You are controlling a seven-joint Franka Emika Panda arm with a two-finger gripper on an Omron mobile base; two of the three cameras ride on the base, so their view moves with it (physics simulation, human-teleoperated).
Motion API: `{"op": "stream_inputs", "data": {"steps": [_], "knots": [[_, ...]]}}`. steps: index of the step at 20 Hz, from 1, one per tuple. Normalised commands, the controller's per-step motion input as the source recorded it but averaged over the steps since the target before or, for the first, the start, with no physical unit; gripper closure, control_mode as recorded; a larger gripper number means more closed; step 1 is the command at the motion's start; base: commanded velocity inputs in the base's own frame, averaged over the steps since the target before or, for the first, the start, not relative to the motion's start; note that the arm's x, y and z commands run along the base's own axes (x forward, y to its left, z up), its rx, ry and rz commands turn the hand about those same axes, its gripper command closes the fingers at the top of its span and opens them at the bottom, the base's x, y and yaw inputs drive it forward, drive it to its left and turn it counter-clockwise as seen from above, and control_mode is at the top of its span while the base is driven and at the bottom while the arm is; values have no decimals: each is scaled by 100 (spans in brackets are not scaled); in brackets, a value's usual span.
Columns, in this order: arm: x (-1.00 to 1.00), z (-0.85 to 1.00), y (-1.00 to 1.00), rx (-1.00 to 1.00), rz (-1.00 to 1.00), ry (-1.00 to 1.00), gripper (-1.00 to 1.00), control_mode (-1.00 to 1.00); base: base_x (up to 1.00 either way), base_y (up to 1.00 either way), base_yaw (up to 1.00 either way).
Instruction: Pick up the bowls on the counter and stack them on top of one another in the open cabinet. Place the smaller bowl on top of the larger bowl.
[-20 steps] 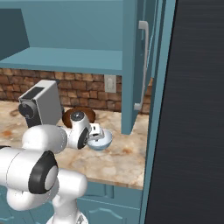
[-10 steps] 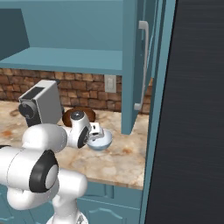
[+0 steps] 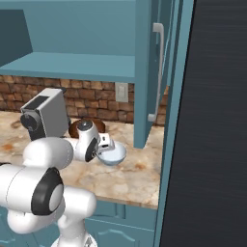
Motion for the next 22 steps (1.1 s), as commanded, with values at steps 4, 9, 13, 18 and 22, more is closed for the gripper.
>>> {"op": "stream_inputs", "data": {"steps": [4, 9, 13, 18, 22], "knots": [[1, 25, 0, 0, 0, 0, 100, -100, 0, 0, 0], [0, 35, 1, 0, 1, 0, 100, -100, 0, 0, 0], [0, 41, 5, 0, 5, 0, 100, -100, 0, 0, 0], [-12, 34, 3, 0, 14, -2, 100, -100, 0, 0, 0], [-28, 29, 0, 0, 22, -8, 100, -100, 0, 0, 0]]}}
